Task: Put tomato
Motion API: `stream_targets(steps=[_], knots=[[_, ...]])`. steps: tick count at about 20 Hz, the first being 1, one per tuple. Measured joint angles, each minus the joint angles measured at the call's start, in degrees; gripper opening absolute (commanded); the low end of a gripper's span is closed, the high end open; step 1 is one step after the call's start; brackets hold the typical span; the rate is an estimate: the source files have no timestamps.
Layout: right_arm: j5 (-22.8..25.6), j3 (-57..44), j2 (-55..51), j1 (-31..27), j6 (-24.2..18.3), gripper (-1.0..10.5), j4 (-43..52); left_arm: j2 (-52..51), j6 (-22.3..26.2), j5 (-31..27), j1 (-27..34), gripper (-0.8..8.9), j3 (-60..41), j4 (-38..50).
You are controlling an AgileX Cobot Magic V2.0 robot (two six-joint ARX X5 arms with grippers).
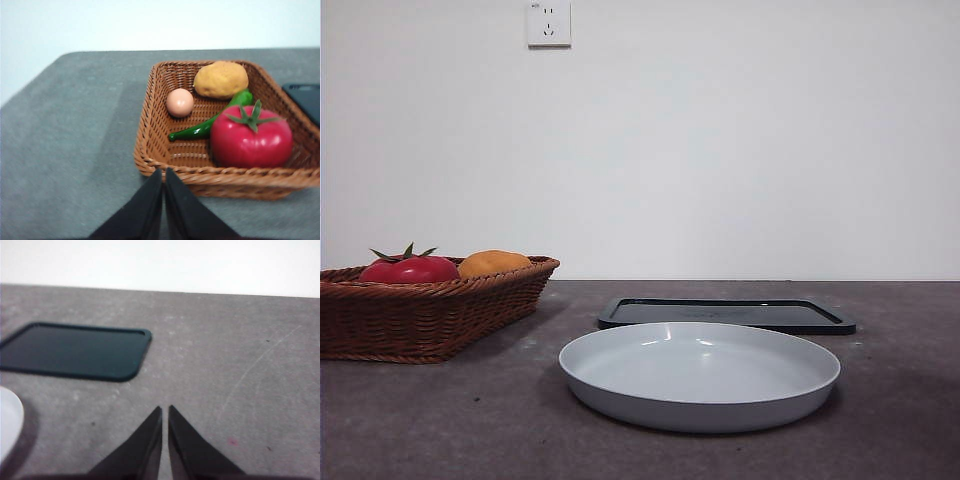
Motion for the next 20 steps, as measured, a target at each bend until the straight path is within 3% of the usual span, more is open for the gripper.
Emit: stream_targets(steps=[10,16,20], knots=[[-1.14,-0.02,0.00,0.02,12.28,0.1,0.31,0.00,-20.20,0.04,0.00,0.09,0.00,0.00],[-2.58,0.00,0.00,0.02,16.96,0.1,0.17,0.00,-25.57,1.62,0.00,0.10,0.37,-0.87],[-3.04,1.81,0.04,0.02,19.74,0.1,-1.79,0.35,-28.94,3.23,0.00,0.11,2.99,-7.37]])
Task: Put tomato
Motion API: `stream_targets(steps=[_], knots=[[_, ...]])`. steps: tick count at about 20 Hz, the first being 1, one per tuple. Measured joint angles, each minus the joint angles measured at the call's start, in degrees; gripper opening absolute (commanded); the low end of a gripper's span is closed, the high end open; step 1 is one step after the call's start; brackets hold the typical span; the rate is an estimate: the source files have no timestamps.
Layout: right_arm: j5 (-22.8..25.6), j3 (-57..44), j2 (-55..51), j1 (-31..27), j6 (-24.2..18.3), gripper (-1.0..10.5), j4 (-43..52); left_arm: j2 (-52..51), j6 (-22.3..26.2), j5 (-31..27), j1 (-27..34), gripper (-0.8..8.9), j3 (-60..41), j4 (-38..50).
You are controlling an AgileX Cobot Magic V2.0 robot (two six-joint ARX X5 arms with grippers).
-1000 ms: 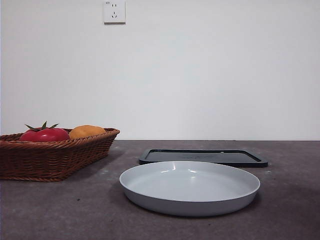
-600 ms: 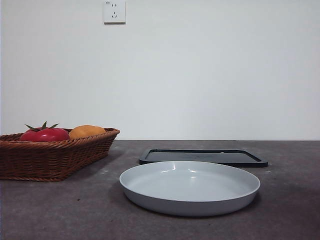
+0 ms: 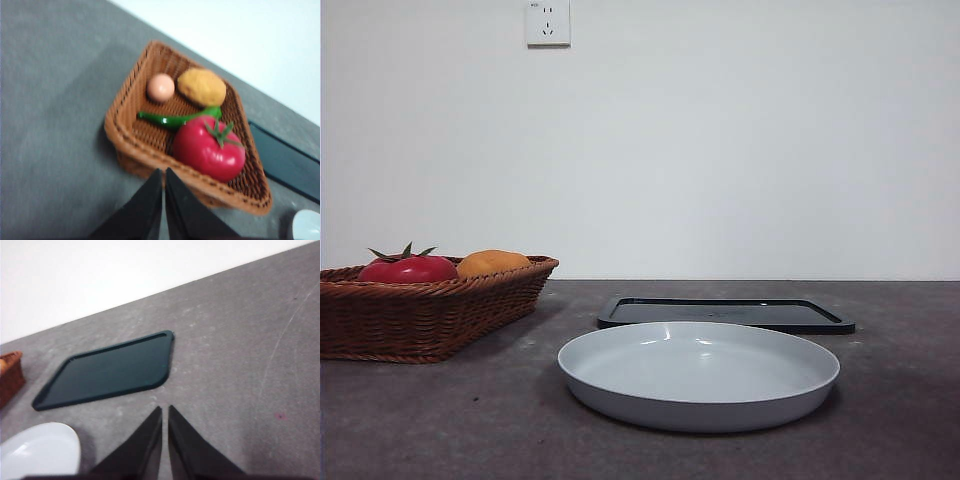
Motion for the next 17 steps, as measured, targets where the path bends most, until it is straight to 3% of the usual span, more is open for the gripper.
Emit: stream_targets(steps=[9,13,17], knots=[[-3.82,13.79,5.81,0.00,0.17,0.1,-7.54,6.82,-1.11,4.74,0.00,0.11,10.91,-6.47],[-7.17,21.14,11.87,0.00,-2.19,0.1,-13.84,12.87,1.33,8.98,0.00,0.10,17.40,-9.94],[-10.60,29.42,19.06,0.00,-7.19,0.1,-22.05,20.44,6.08,13.68,0.00,0.10,24.46,-14.91]])
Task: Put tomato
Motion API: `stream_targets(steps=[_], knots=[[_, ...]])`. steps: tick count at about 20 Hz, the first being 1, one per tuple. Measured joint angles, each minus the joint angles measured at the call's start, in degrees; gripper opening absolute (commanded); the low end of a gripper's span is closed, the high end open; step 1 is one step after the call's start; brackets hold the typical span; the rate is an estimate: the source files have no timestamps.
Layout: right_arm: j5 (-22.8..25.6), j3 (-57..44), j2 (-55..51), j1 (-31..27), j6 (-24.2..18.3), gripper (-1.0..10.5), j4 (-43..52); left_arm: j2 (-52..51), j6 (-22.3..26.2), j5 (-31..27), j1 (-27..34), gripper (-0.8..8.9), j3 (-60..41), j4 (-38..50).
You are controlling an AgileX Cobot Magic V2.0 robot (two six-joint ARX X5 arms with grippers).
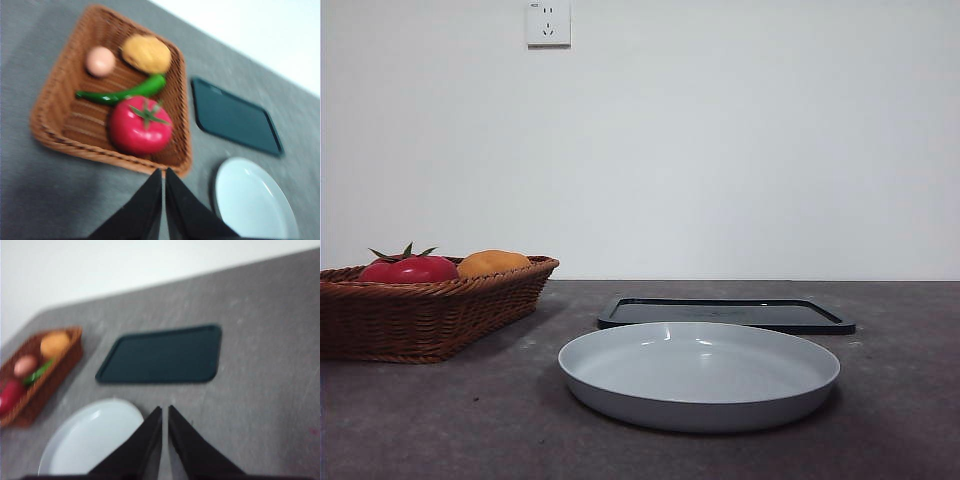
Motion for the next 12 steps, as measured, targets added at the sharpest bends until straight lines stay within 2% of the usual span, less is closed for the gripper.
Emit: stream_targets(steps=[6,12], knots=[[-5.75,11.34,11.26,0.39,-7.39,0.1,-11.47,10.27,6.69,8.83,-0.15,0.10,9.77,-6.27],[-11.76,22.45,20.55,4.07,-12.02,0.1,-21.92,18.16,12.04,13.40,-3.96,0.10,18.43,-14.93]])
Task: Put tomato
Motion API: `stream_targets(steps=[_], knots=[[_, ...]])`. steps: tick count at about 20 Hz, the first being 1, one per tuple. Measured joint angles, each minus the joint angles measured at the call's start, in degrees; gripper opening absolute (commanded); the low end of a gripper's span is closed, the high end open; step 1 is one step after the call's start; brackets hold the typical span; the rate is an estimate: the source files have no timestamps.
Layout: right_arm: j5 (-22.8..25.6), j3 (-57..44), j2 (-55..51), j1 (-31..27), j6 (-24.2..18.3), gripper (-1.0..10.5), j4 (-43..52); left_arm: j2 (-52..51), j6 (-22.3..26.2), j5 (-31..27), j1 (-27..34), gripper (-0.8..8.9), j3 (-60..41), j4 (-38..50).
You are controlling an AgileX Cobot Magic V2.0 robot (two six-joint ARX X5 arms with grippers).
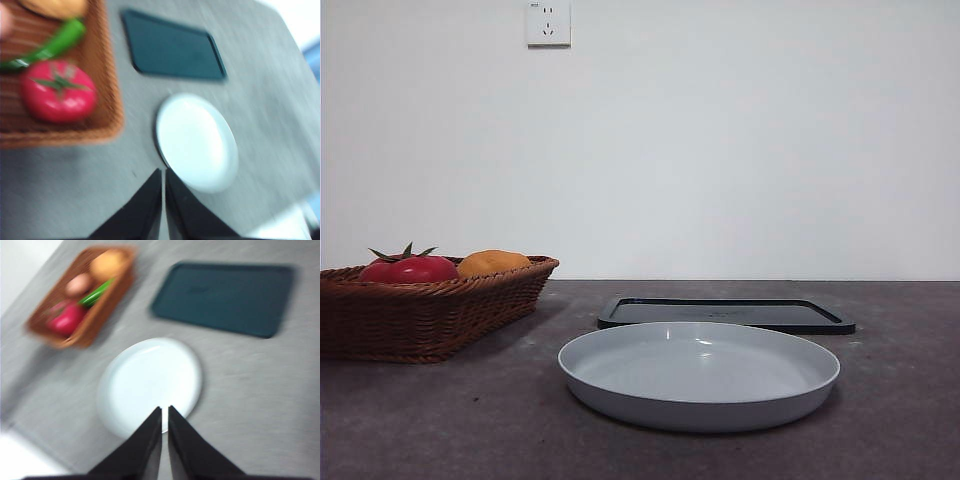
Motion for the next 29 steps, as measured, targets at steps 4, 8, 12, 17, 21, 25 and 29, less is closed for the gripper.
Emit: stream_targets(steps=[4,8,12,17,21,25,29], knots=[[-1.22,5.57,3.69,6.69,-2.43,0.1,-5.79,1.88,3.02,1.40,-3.89,0.10,4.92,-6.29],[-1.20,6.08,4.17,11.19,-3.58,0.1,-7.89,1.99,3.91,1.46,-5.62,0.10,6.73,-8.70],[-1.22,6.08,4.17,13.42,-4.63,0.1,-8.57,1.99,4.61,1.49,-5.97,0.10,6.73,-9.25],[-1.18,6.08,4.17,13.62,-5.46,0.1,-8.57,2.03,4.79,1.46,-5.97,0.92,6.73,-9.22],[-1.18,6.08,4.17,13.62,-5.64,0.7,-8.57,2.03,4.81,1.49,-5.97,2.71,6.73,-8.96],[-1.16,6.08,4.17,13.62,-5.68,2.8,-8.57,2.03,4.81,1.46,-5.97,3.83,6.73,-8.83],[-0.92,6.08,4.17,13.62,-5.66,4.0,-8.57,2.03,4.83,0.39,-5.97,4.15,6.73,-8.72]])
